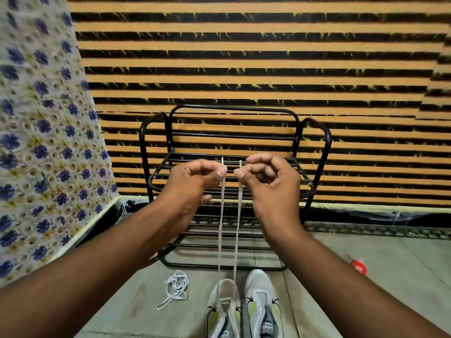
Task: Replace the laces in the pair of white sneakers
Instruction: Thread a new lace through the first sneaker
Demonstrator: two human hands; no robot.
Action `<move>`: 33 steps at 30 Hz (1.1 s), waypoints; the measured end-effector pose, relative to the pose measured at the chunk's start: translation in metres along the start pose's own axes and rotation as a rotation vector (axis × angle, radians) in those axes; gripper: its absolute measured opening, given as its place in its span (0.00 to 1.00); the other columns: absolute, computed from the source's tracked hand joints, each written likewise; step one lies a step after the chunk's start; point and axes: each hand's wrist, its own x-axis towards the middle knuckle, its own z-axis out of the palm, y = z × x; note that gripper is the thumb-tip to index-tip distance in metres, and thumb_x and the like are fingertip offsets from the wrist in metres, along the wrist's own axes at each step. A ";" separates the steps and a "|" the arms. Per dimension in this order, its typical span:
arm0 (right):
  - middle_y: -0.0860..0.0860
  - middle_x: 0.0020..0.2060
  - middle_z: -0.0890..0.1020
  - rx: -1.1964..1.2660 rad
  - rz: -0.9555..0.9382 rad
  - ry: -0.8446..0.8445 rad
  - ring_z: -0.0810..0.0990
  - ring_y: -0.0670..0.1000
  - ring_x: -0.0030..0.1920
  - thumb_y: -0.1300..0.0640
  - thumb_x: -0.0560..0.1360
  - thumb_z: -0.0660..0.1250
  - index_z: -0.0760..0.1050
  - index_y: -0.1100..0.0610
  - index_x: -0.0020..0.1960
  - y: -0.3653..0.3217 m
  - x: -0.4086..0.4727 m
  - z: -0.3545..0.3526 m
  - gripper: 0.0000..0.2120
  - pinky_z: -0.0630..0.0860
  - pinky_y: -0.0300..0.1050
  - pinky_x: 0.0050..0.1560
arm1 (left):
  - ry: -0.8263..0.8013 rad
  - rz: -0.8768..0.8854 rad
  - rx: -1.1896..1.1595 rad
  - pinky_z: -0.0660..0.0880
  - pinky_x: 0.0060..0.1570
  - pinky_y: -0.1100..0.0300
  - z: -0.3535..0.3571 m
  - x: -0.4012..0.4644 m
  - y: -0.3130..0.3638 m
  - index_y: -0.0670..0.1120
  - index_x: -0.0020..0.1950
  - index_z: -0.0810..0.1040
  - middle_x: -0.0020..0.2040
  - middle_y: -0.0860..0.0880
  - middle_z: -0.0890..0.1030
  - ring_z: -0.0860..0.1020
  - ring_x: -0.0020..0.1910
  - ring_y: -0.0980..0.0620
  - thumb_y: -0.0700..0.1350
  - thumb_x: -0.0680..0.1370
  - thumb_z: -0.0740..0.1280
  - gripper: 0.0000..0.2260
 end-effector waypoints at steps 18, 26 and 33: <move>0.57 0.39 0.85 0.060 0.089 -0.011 0.86 0.51 0.43 0.70 0.72 0.75 0.78 0.64 0.51 -0.010 -0.003 0.011 0.10 0.83 0.40 0.46 | -0.030 0.020 0.030 0.74 0.50 0.51 -0.008 -0.005 0.006 0.47 0.47 0.87 0.51 0.50 0.88 0.83 0.55 0.52 0.44 0.76 0.75 0.02; 0.54 0.39 0.86 0.061 0.103 -0.021 0.87 0.50 0.43 0.68 0.72 0.76 0.79 0.62 0.50 -0.010 -0.004 0.013 0.10 0.82 0.40 0.46 | -0.046 0.028 0.015 0.74 0.51 0.51 -0.012 -0.007 0.005 0.49 0.43 0.87 0.50 0.49 0.88 0.83 0.56 0.50 0.44 0.77 0.75 0.04; 0.54 0.38 0.86 0.063 0.101 -0.032 0.87 0.50 0.43 0.68 0.72 0.76 0.79 0.62 0.50 -0.012 -0.004 0.013 0.10 0.82 0.40 0.46 | -0.053 0.026 -0.002 0.73 0.49 0.52 -0.012 -0.008 0.008 0.46 0.46 0.87 0.51 0.48 0.88 0.83 0.55 0.51 0.43 0.77 0.75 0.02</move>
